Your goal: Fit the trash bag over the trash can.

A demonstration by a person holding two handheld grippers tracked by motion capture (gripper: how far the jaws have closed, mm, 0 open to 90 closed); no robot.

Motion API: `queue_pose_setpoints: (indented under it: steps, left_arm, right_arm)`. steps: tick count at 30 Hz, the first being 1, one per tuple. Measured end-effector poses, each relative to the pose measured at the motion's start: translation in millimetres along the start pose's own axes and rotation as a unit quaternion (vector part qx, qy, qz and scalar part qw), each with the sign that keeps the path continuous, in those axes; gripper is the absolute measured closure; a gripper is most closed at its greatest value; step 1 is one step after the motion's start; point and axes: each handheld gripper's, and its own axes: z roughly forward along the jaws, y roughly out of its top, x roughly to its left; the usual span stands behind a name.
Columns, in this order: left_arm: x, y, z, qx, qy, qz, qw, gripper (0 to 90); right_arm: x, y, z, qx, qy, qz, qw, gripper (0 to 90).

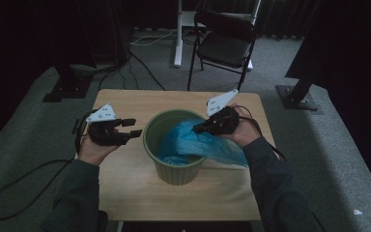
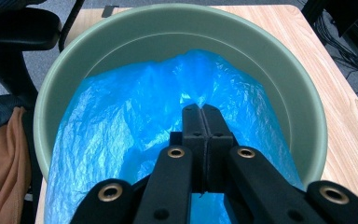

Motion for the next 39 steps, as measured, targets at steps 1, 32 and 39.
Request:
queue_pose_setpoints:
  steps: [1, 32, 39]
  left_arm:
    - [-0.6, 2.0, 1.0, 0.001, -0.002, 0.001, 1.0000, 47.4]
    - [-40.3, 49.6, 75.7, 0.058, -0.094, 0.069, 0.9915, 73.9]
    - [-40.1, 44.4, 76.5, 0.070, -0.083, 0.075, 0.9913, 88.5]
  right_arm:
    - [-0.2, 0.1, -0.1, -0.002, 0.000, 0.000, 1.0000, 89.9]
    - [5.8, 26.6, 14.7, -0.014, 0.020, -0.032, 0.9992, 89.8]
    - [7.2, 24.0, 5.5, -0.014, 0.008, -0.027, 0.9995, 75.3]
